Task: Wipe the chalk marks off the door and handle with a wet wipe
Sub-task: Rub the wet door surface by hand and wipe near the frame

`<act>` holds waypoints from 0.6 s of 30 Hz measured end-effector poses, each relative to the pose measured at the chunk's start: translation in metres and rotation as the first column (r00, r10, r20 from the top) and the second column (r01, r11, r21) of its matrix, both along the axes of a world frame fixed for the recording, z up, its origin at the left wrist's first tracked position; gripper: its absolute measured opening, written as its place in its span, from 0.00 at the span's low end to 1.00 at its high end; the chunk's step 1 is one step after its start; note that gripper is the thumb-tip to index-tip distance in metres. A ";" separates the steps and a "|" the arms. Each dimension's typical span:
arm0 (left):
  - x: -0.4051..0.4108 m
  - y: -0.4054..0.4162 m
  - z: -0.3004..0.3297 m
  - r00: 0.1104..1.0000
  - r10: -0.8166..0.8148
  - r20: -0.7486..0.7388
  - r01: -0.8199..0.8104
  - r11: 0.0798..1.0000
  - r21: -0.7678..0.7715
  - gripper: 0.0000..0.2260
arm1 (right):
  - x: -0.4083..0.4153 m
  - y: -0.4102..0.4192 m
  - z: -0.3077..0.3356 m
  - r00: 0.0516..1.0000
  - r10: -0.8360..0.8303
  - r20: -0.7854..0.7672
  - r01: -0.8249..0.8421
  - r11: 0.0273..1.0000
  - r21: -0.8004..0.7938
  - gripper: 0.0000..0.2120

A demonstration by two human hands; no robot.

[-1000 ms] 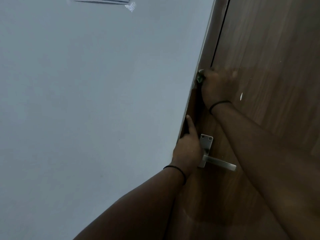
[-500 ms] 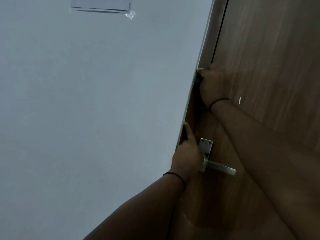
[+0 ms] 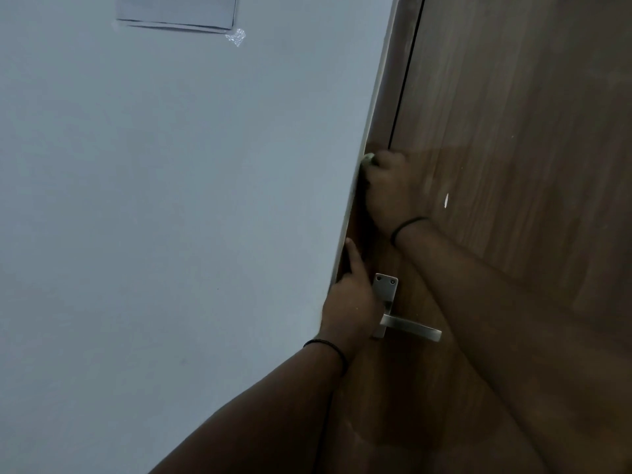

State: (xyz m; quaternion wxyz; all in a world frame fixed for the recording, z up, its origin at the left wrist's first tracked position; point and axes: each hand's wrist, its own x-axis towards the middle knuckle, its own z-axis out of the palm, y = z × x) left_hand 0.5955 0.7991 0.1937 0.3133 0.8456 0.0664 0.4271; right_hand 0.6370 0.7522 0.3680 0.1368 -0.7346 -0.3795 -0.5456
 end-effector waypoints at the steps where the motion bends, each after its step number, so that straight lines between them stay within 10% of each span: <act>1: -0.002 0.000 0.000 1.000 -0.007 0.000 0.007 1.000 0.001 0.44 | -0.002 0.001 -0.015 1.000 -0.008 0.028 0.009 0.999 -0.033 0.08; 6: -0.007 0.001 -0.009 0.999 0.020 -0.030 -0.020 1.000 0.023 0.41 | 0.007 -0.031 -0.042 0.999 0.028 0.043 -0.022 0.991 -0.132 0.06; 10: -0.010 0.001 -0.016 0.999 0.012 -0.041 -0.013 1.000 -0.008 0.40 | 0.022 -0.034 -0.004 0.999 -0.007 -0.033 0.011 0.994 0.106 0.07; 18: -0.022 -0.004 -0.038 0.999 0.008 -0.045 -0.011 0.997 -0.077 0.38 | 0.024 -0.065 -0.105 0.947 -0.042 -0.318 -0.015 0.984 -0.175 0.07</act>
